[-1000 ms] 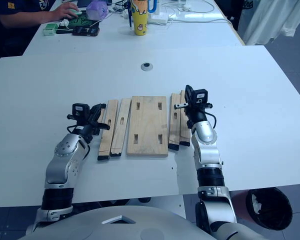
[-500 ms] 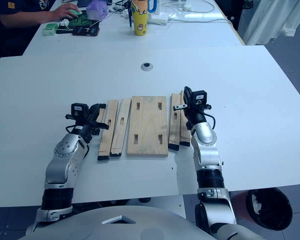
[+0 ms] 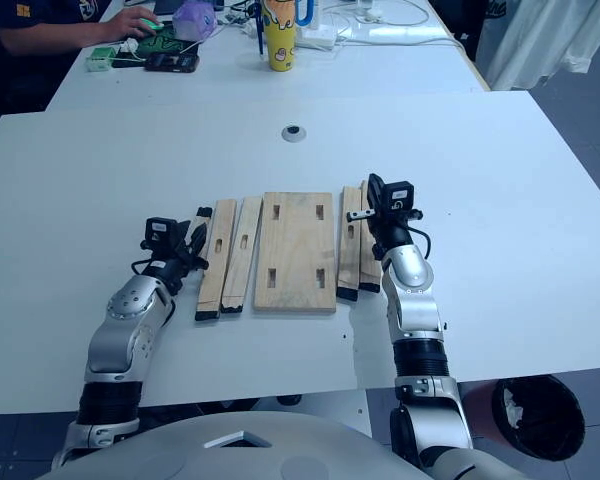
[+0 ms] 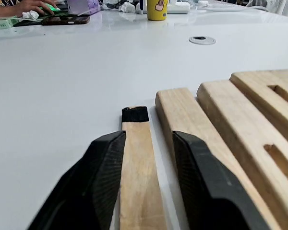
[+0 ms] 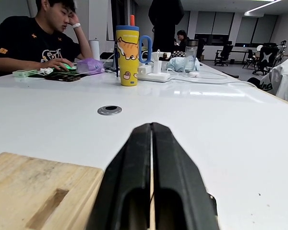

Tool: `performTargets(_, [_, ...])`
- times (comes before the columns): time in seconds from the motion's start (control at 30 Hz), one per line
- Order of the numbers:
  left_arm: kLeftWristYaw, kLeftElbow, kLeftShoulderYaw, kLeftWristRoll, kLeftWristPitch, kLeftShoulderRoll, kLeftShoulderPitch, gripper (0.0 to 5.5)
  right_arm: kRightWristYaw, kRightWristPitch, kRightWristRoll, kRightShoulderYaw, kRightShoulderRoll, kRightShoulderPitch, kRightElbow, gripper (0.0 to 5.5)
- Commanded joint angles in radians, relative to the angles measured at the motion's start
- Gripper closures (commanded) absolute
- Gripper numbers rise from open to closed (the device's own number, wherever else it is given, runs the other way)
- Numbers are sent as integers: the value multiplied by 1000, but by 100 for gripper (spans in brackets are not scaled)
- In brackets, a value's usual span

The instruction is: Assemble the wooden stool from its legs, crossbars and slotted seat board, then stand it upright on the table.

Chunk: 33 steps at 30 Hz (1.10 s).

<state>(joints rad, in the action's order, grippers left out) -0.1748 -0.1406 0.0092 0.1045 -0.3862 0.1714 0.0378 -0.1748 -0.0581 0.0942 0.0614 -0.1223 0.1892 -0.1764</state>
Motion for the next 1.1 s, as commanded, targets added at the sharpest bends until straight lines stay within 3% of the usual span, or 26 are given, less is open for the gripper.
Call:
performTargets(0.03, [-6, -1, -10, -25, -38, 31, 5, 307, 6, 13, -4, -5, 6, -4, 11, 550])
performTargets(0.23, [-12, -18, -14, -30, -72, 46, 6, 238, 10, 13, -3, -3, 7, -5, 8, 550])
performTargets(0.6, [6, -36, 10, -29, -162, 45, 33, 238, 8, 18, -3, -4, 5, -6, 13, 550])
performTargets(1.0, [9, -29, 5, -38, -169, 47, 29, 413, 9, 18, -2, -4, 3, -1, 15, 550])
performTargets(1.1, [7, -30, 9, -34, -156, 46, 17, 418, 9, 22, 2, -3, 4, 2, 19, 550])
